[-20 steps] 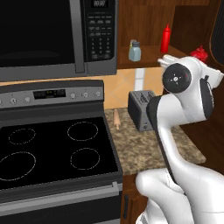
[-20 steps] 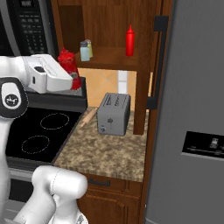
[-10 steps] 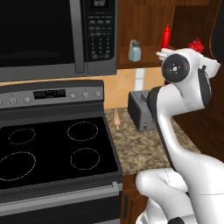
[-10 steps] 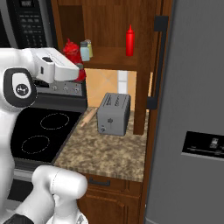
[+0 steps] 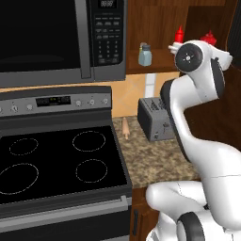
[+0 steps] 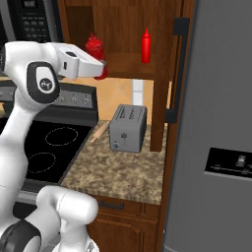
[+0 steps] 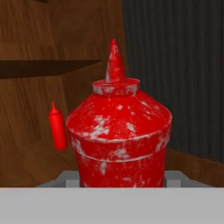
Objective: Put the shaker and condiment bottle from the counter next to their counterparts in the cabinet.
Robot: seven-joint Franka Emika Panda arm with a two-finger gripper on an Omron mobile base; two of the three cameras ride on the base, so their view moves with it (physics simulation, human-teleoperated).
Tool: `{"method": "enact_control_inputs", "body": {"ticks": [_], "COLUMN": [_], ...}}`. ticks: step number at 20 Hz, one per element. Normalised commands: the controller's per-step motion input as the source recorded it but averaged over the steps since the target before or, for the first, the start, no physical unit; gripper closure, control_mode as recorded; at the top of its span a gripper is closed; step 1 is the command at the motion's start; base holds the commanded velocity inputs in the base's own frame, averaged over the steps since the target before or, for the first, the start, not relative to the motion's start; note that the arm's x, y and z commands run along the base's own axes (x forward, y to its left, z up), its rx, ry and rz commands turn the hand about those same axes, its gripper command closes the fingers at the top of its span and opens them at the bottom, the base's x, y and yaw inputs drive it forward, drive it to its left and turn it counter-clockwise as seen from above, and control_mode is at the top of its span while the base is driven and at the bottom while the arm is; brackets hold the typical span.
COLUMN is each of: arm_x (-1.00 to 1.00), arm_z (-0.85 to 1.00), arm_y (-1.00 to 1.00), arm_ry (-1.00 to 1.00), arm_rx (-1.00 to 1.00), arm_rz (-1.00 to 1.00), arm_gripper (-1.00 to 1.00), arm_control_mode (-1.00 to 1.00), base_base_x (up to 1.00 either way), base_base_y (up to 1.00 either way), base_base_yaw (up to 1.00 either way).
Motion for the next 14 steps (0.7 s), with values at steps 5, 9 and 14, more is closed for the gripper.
{"method": "enact_control_inputs", "body": {"ticks": [5, 9, 14], "arm_x": [0.56, 0.62, 0.65], "arm_z": [0.01, 0.00, 0.00], "arm_y": [-0.15, -0.07, -0.03], "arm_ry": [0.02, 0.03, 0.05], "arm_rx": [0.00, 0.00, 0.00], "arm_rz": [0.01, 0.01, 0.01], "arm_gripper": [1.00, 1.00, 1.00], "arm_control_mode": [-1.00, -1.00, -1.00], "base_base_x": [0.00, 0.00, 0.00], "base_base_y": [0.00, 0.00, 0.00], "base_base_yaw": [0.00, 0.00, 0.00]}}
